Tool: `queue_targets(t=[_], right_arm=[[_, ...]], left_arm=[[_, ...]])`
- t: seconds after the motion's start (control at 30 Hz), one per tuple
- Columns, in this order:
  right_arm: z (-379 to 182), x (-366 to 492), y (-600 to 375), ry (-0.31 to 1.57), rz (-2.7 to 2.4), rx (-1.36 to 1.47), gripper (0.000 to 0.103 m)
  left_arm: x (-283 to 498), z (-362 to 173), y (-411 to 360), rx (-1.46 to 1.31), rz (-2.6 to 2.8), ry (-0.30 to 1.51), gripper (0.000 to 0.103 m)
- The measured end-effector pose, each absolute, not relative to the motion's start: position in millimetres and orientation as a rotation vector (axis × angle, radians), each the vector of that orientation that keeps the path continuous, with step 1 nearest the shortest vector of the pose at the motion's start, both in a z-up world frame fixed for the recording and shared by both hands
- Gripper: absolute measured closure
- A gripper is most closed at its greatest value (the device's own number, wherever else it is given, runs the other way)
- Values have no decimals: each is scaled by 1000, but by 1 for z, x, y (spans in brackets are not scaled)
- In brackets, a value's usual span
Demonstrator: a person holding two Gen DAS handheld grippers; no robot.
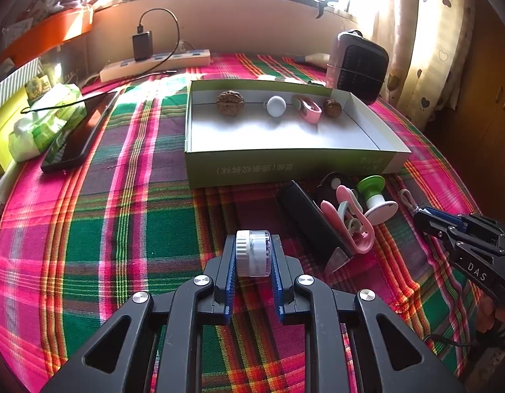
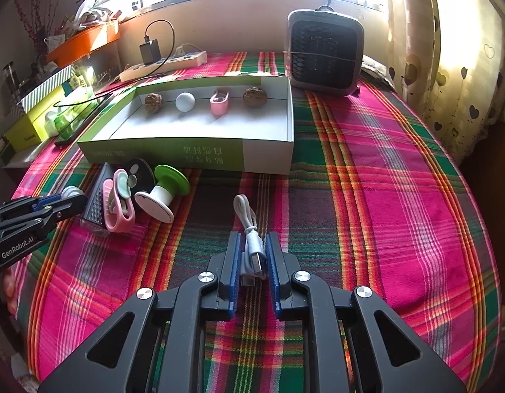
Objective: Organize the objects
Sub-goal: 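Close the left gripper on the white container while the right gripper closes on the cable, then carry the white container and USB cable over the white box with both grippers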
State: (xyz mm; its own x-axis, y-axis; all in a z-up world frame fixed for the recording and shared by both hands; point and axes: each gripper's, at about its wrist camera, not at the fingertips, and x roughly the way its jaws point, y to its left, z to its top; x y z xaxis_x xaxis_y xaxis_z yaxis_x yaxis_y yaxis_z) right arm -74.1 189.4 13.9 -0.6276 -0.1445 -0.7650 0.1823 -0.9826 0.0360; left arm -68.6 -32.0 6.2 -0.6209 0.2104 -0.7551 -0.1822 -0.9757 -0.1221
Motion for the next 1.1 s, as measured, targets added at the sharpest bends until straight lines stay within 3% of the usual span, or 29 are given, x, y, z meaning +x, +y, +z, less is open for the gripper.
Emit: queue_targets(t=[0.53,1.1], right_arm=[[39,-80,186,69,-2702,1172,87],[67,-129,173,134,-2708,1109,87]], left_arm=[[-69,31,-35,-1169,2653,-76,86],[-120,57,-34,-1112,2670,-47,86]])
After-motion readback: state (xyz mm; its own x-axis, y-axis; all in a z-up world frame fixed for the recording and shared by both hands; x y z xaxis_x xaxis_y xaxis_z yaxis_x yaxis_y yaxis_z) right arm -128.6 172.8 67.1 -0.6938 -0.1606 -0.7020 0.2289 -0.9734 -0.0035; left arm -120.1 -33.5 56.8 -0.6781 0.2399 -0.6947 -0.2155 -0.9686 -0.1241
